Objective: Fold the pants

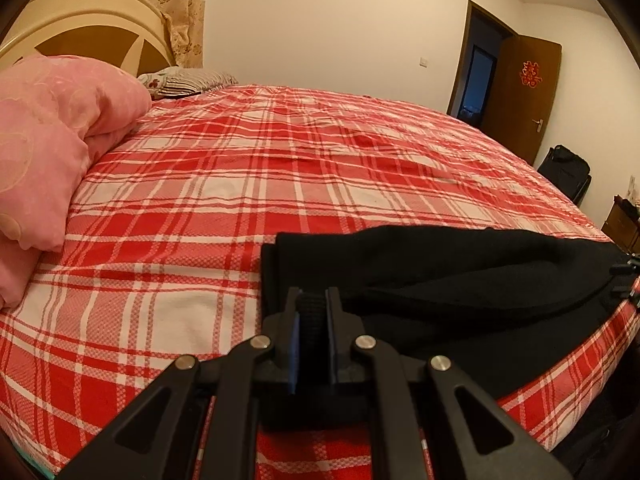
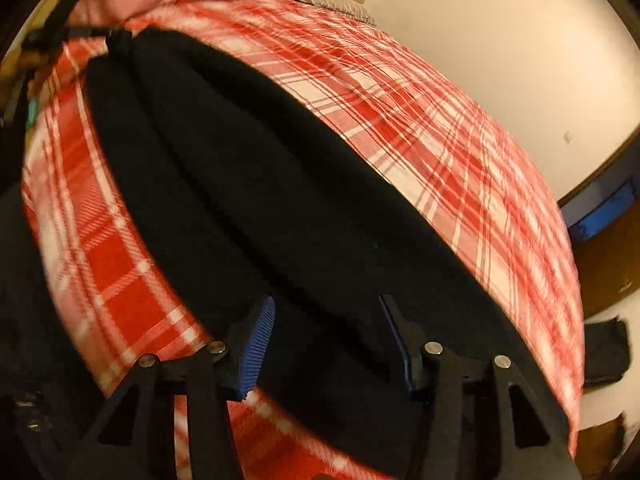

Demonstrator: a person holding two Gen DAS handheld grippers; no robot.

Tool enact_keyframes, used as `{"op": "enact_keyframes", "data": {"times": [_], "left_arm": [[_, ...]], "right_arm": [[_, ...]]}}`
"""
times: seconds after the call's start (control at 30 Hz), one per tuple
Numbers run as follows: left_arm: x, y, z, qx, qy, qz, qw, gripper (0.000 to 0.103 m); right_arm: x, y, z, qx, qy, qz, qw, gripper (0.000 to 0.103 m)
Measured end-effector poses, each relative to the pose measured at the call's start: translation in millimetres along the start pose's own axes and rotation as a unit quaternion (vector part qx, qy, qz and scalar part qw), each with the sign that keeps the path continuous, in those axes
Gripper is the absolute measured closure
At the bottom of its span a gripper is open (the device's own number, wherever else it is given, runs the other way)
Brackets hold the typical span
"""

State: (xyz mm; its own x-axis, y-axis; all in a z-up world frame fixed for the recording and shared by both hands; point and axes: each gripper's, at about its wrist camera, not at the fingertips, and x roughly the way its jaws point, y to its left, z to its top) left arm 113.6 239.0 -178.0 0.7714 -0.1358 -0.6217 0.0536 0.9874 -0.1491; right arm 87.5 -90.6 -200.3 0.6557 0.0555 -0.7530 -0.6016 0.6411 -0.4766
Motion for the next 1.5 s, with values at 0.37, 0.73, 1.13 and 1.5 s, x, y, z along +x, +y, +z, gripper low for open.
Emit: {"op": "enact_keyframes", "data": {"times": [0.37,0.73,1.13,1.5], "left_arm": [[1.6,0.3,5.7,0.004,0.001,-0.003,1.0,0.091],[-26.4,-0.3,0.0,0.021,-0.018,-0.013,0.9995,0.091],[-24.5,5.4,-30.2,-0.003,-0.002,-0.021,0.9998,0.09],[-50.9,31.0,-41.3,0.031,0.0,0.033,0.999,0.045]], "right_arm": [[-33.3,-11.4,2.0,0.013,-0.03,0.006,0.999,0.1],[-16.7,7.2,-16.2,0.012,-0.004,0.025,1.0,0.1],[-7.6,10.0,-21.2,0.016,0.006,0.027,0.999,0.1],[-17.7,18.0,-24.5,-0.019,0.015,0.012,1.0,0.096]]}}
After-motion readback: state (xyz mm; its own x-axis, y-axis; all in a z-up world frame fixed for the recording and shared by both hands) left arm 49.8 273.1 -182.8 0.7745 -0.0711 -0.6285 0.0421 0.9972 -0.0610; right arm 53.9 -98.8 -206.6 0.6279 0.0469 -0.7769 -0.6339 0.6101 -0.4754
